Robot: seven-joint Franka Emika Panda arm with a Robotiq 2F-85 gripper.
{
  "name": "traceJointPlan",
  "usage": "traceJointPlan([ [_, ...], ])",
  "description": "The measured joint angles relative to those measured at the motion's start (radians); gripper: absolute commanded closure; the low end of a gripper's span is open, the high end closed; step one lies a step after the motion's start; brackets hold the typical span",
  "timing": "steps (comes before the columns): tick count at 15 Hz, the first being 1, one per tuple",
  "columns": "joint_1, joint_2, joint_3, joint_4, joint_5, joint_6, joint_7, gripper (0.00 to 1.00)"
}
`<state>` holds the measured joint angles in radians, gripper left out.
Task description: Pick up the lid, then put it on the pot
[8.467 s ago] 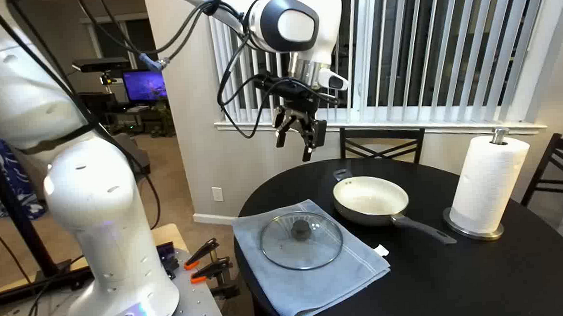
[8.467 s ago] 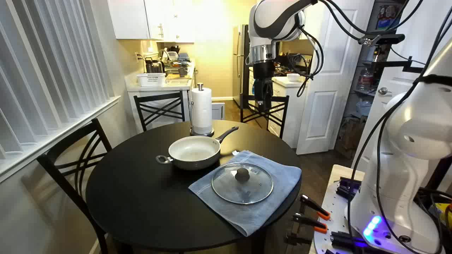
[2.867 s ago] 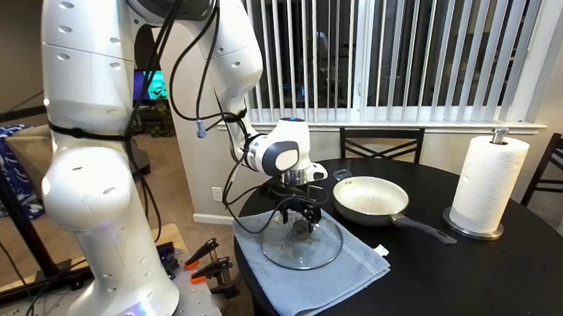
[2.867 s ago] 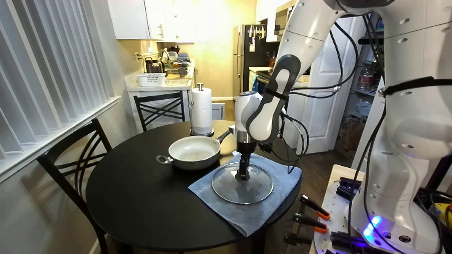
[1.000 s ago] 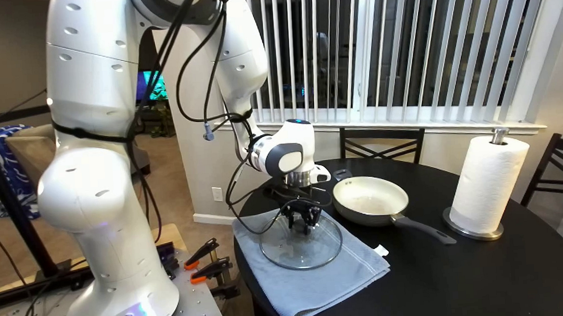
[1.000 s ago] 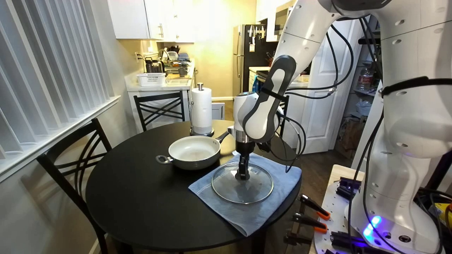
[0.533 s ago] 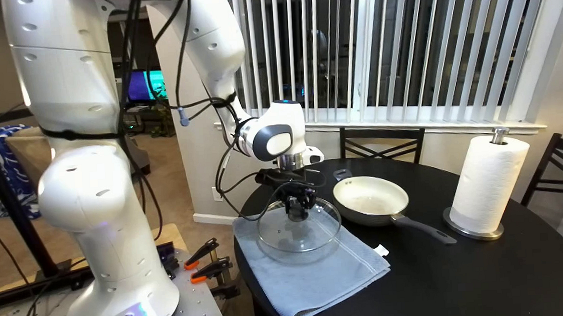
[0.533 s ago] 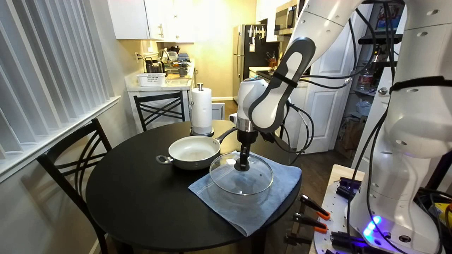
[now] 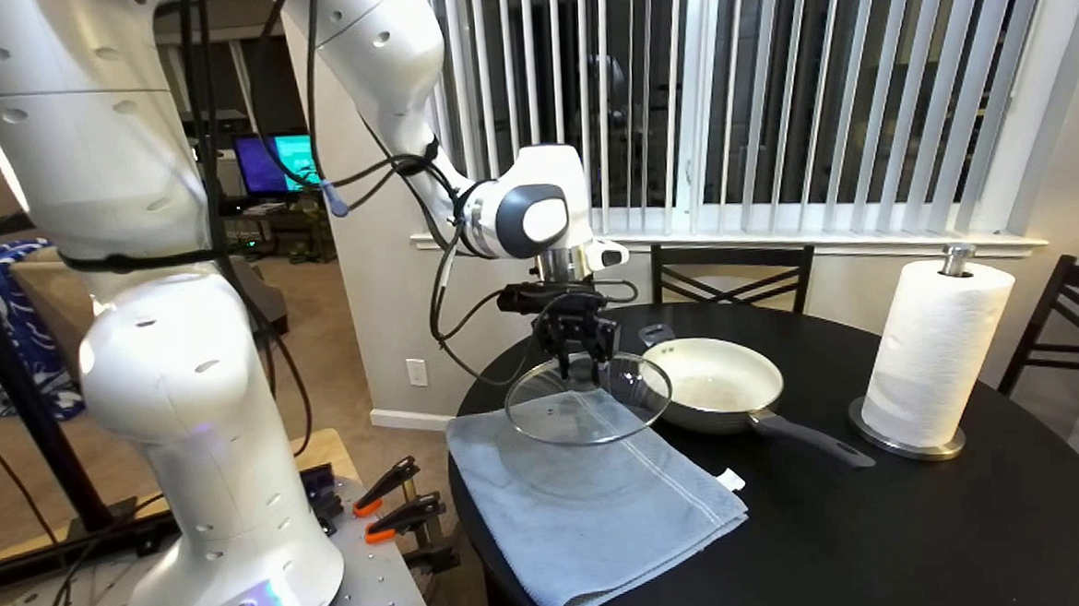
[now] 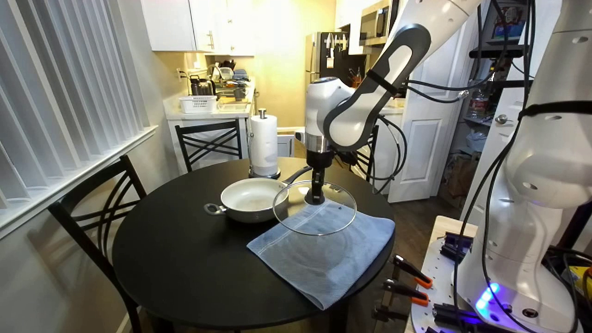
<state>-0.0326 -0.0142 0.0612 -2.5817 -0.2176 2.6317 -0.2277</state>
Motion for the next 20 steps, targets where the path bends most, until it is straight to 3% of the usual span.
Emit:
traceJointPlan([
  [7,0.087,0.075,0.018,0.265,-0.138,-0.096,0.175,0.67],
  [14,0.114,0.284,0.014,0.548,-0.084,-0.254,0.192,0.67],
  [20,0.072,0.404,-0.029,0.779,-0.017,-0.382,0.131,0.67],
])
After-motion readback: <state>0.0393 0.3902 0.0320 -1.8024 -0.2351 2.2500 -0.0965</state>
